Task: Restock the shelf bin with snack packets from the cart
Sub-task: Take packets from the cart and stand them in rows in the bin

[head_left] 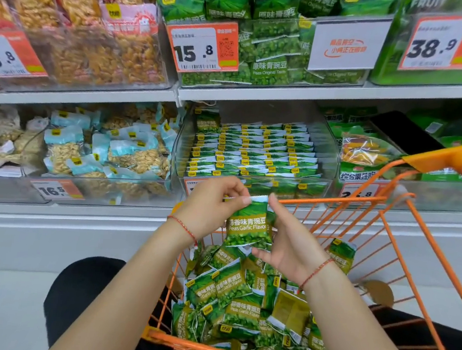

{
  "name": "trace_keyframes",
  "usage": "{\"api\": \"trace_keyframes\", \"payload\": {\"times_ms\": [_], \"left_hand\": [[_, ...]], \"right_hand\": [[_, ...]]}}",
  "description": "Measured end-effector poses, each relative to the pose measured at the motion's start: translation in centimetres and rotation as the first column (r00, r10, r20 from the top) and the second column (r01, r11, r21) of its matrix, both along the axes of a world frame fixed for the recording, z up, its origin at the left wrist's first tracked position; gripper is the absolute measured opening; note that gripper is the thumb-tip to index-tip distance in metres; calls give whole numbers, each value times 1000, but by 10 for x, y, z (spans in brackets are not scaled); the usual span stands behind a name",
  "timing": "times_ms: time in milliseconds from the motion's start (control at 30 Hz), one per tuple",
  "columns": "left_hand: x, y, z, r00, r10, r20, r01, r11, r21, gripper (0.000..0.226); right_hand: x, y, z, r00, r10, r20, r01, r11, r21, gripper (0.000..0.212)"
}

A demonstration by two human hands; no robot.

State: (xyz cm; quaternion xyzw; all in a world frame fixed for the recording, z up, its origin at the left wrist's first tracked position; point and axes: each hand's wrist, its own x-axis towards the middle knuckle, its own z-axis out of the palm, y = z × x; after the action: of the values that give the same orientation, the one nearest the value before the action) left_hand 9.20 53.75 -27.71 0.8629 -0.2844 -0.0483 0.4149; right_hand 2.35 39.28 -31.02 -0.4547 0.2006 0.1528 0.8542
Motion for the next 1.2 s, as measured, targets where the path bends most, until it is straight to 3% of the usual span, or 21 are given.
{"api": "trace_keyframes", "payload": {"times_ms": [133,200,300,333,400,467,533,733,767,867,933,1033,1100,1200], "left_hand": [[4,-6,-4,994,5,110,-16,995,99,13],[2,-6,-5,993,27,119,-39,995,97,12],[-2,-4,-10,980,170,102,-169,985,-16,8],[-3,-1,-12,975,224,20,-222,972,-72,20],[-10,3,-13,939,195,-285,-239,962,-128,42],[-20,3,-18,890,64,-451,-129,985,-113,39],[-29,-3,-21,886,23,-462,-83,990,-110,28],[-18,-6,-11,824,96,-558,-258,941,-219,72],[-13,-4,-10,826,90,-556,-277,925,-262,74],[4,4,-7,822,121,-557,-327,900,-288,76],[18,9,-7,826,99,-554,-308,904,-298,83],[38,20,-2,900,130,-416,-262,924,-277,53],[58,32,-4,961,220,-166,-249,952,-181,52],[94,51,-18,908,383,173,-371,924,-99,46]], "right_hand": [[-1,0,2,1000,24,14,-23,998,-60,103],[-1,1,0,1000,12,-4,-12,997,-71,115],[0,2,-2,999,-44,-6,44,996,-78,105],[1,3,-2,998,-70,1,70,995,-78,102],[2,3,-2,993,-117,20,119,988,-94,102],[3,3,-5,988,-146,46,150,983,-103,102],[3,5,-8,984,-159,85,169,978,-124,104],[26,14,10,982,-52,183,112,937,-332,93],[32,15,15,980,0,200,80,916,-392,83],[51,18,29,963,116,243,22,865,-501,26],[64,22,37,956,144,257,17,844,-536,17],[90,27,42,957,101,271,65,840,-539,24],[111,26,40,951,55,303,126,828,-547,54],[149,16,28,943,52,329,184,742,-644,94]]}}
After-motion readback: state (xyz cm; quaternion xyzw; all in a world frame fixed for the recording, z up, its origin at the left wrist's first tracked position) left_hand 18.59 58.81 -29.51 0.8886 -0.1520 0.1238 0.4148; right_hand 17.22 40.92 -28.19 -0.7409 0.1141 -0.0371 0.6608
